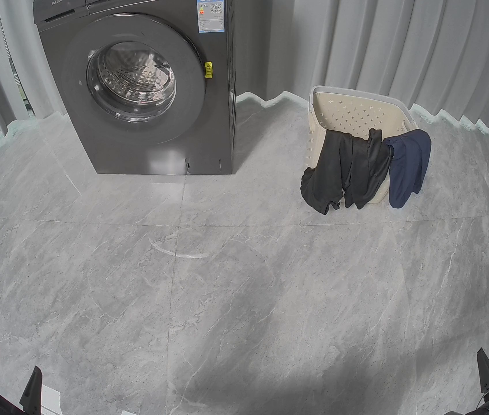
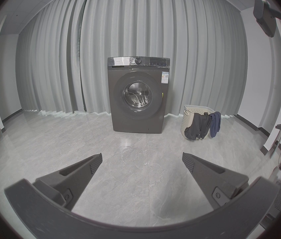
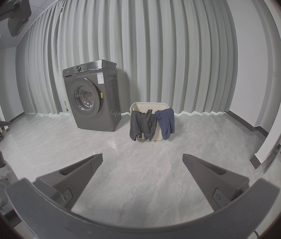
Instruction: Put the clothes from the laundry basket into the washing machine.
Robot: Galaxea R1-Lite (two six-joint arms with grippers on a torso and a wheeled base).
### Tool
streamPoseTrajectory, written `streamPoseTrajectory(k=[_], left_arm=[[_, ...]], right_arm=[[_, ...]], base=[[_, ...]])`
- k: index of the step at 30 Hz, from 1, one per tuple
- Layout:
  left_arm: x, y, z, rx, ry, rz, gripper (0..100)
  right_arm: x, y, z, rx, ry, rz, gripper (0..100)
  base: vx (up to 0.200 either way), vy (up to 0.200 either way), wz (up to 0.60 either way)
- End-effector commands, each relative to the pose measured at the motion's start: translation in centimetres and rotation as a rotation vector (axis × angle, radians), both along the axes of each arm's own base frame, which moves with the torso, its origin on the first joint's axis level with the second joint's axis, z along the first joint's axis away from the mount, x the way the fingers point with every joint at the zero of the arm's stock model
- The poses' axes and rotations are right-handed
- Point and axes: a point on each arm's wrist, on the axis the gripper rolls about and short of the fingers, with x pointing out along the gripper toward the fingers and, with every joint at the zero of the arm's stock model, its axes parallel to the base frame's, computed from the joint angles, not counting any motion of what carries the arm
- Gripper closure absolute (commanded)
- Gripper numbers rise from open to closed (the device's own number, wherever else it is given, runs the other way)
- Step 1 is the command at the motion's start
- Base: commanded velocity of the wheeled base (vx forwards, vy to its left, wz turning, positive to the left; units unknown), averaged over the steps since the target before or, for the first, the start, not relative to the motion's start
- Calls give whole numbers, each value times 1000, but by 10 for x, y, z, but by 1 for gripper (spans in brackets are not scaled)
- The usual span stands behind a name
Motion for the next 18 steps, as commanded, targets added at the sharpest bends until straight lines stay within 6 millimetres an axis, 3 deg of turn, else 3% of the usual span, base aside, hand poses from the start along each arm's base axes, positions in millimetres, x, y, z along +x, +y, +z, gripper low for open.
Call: streamPoseTrajectory(k=[1, 14, 18], left_arm=[[0, 0, -4, -2, -4, 1, 0], [0, 0, -4, 6, -4, 1, 0], [0, 0, -4, 6, -4, 1, 0]], right_arm=[[0, 0, -5, -1, 1, 1, 0], [0, 0, -5, -3, 1, 1, 0], [0, 0, -5, -3, 1, 1, 0]], base=[[0, 0, 0], [0, 0, 0], [200, 0, 0]])
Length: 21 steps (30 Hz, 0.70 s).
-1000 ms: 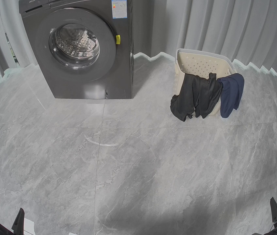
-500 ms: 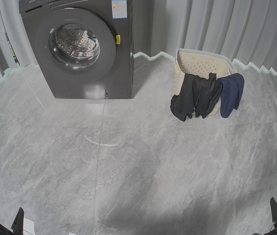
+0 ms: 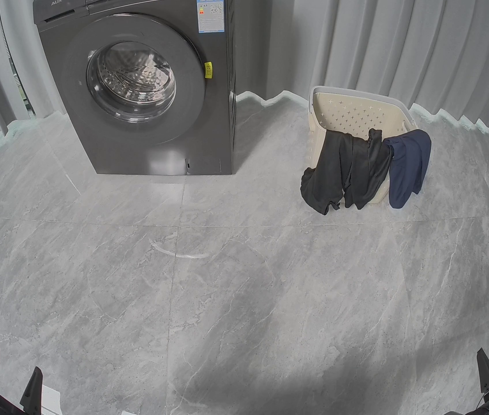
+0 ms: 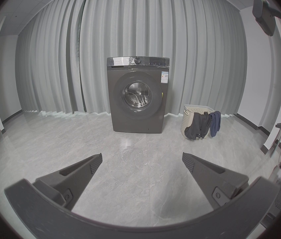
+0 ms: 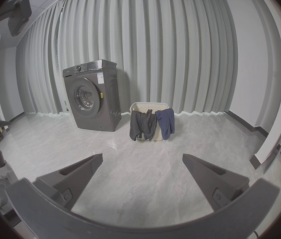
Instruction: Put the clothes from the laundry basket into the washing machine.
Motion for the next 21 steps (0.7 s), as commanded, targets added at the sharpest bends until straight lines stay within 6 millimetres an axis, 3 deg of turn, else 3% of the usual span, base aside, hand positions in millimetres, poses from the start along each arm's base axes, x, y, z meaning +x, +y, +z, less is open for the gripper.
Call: streamPoseTrajectory(k=[1, 14, 16, 21], left_arm=[[0, 0, -4, -3, -3, 1, 0], [0, 0, -4, -5, -5, 1, 0], [0, 0, -4, -8, -5, 1, 0], [0, 0, -4, -9, -3, 1, 0]], right_arm=[[0, 0, -5, 1, 1, 1, 0], [0, 0, -5, 0, 1, -2, 0], [0, 0, -5, 0, 1, -2, 0], [0, 0, -5, 1, 1, -2, 0]], base=[[200, 0, 0], [200, 0, 0], [0, 0, 0], [0, 0, -600]])
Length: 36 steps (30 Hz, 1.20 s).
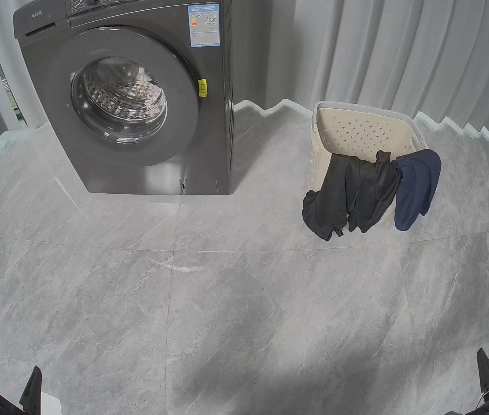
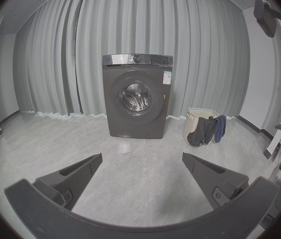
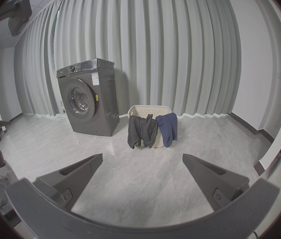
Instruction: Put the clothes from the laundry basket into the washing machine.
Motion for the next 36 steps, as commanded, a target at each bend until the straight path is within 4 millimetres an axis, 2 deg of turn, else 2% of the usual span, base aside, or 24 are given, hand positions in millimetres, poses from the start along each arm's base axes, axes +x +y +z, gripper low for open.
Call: streamPoseTrajectory(k=[1, 8, 29, 36], left_arm=[[0, 0, -4, 0, -4, 1, 0], [0, 0, -4, -3, -4, 1, 0], [0, 0, -5, -9, -2, 2, 0], [0, 0, -5, -9, -2, 4, 0]], right_arm=[[0, 0, -5, 1, 2, 1, 0], [0, 0, -5, 1, 2, 1, 0], [0, 0, -5, -1, 2, 3, 0], [0, 0, -5, -1, 2, 3, 0]], base=[[0, 0, -600], [0, 0, 0], [200, 0, 0], [0, 0, 0]])
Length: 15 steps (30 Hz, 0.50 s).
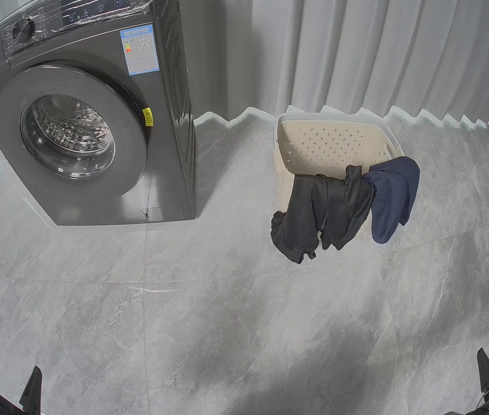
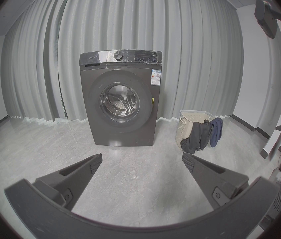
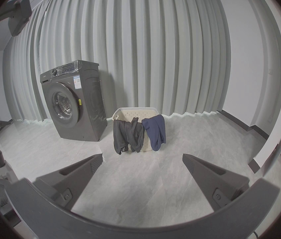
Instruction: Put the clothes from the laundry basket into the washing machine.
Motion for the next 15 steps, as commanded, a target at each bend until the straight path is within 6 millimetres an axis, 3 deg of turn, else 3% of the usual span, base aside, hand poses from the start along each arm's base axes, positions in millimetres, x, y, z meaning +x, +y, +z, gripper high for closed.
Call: streamPoseTrajectory(k=[1, 7, 13, 15], left_arm=[[0, 0, -4, 0, -4, 1, 0], [0, 0, -4, 0, -4, 2, 0], [0, 0, -4, -3, -4, 5, 0], [0, 0, -4, -3, -5, 5, 0]], right_arm=[[0, 0, -5, -1, 2, 2, 0], [0, 0, -5, -1, 2, 1, 0], [0, 0, -5, -1, 2, 1, 0], [0, 0, -5, -1, 2, 1, 0]], base=[[0, 0, 0], [0, 0, 0], [0, 0, 600], [0, 0, 0]])
